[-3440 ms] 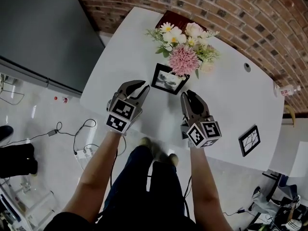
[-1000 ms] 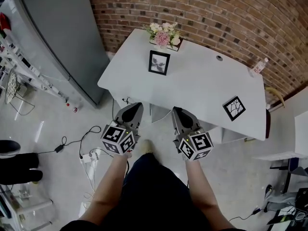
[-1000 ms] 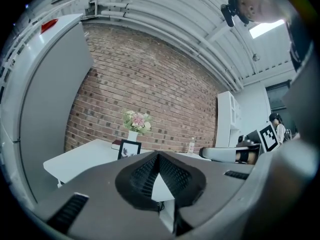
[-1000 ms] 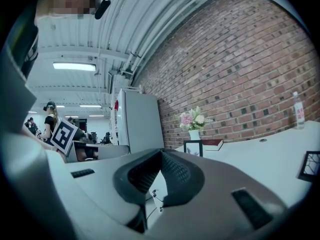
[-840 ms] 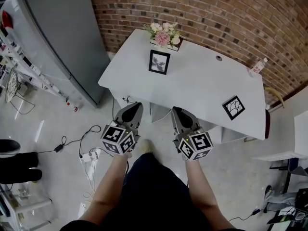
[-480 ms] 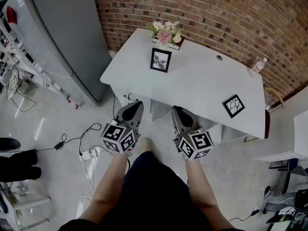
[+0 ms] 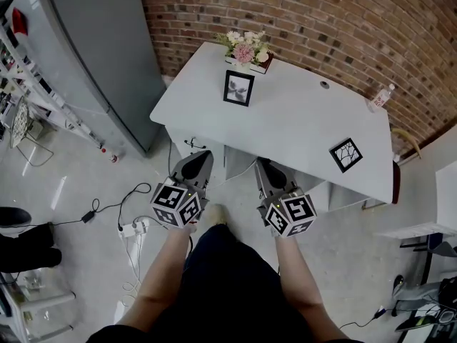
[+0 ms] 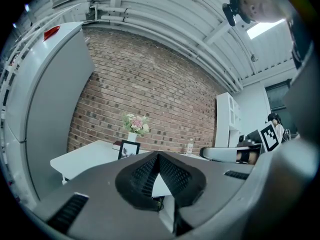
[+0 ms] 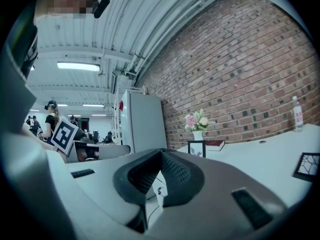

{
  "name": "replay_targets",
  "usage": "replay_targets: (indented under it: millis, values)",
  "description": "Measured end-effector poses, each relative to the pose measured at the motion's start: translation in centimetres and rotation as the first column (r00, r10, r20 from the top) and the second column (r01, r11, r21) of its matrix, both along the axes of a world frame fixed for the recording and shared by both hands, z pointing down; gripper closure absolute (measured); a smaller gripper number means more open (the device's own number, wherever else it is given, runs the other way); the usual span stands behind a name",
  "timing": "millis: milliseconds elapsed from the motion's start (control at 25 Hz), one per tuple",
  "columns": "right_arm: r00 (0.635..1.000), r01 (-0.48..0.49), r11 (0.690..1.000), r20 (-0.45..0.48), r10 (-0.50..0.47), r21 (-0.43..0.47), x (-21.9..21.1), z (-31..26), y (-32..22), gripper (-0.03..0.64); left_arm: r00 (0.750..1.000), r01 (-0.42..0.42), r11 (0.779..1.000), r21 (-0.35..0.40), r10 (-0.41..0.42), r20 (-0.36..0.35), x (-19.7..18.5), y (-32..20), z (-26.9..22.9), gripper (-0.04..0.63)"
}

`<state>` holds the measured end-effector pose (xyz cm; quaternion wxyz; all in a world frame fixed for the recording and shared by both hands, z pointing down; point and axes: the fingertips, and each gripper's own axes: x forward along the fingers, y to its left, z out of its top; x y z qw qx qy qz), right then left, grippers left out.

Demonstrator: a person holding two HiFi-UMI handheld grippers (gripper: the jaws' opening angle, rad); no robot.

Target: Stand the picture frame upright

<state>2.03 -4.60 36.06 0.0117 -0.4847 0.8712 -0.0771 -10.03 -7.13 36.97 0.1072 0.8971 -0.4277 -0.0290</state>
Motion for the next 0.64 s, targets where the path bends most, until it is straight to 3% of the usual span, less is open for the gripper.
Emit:
replay_targets:
  millis: [640]
  values:
    - [1.0,0.011,1.0,0.005,-0.011,0.0,-0.9,-0.3,0.4,0.614,1.0,0.014,1.0,0.004,-0.014,-0.003,-1.0,0.5,-0.4,0.594]
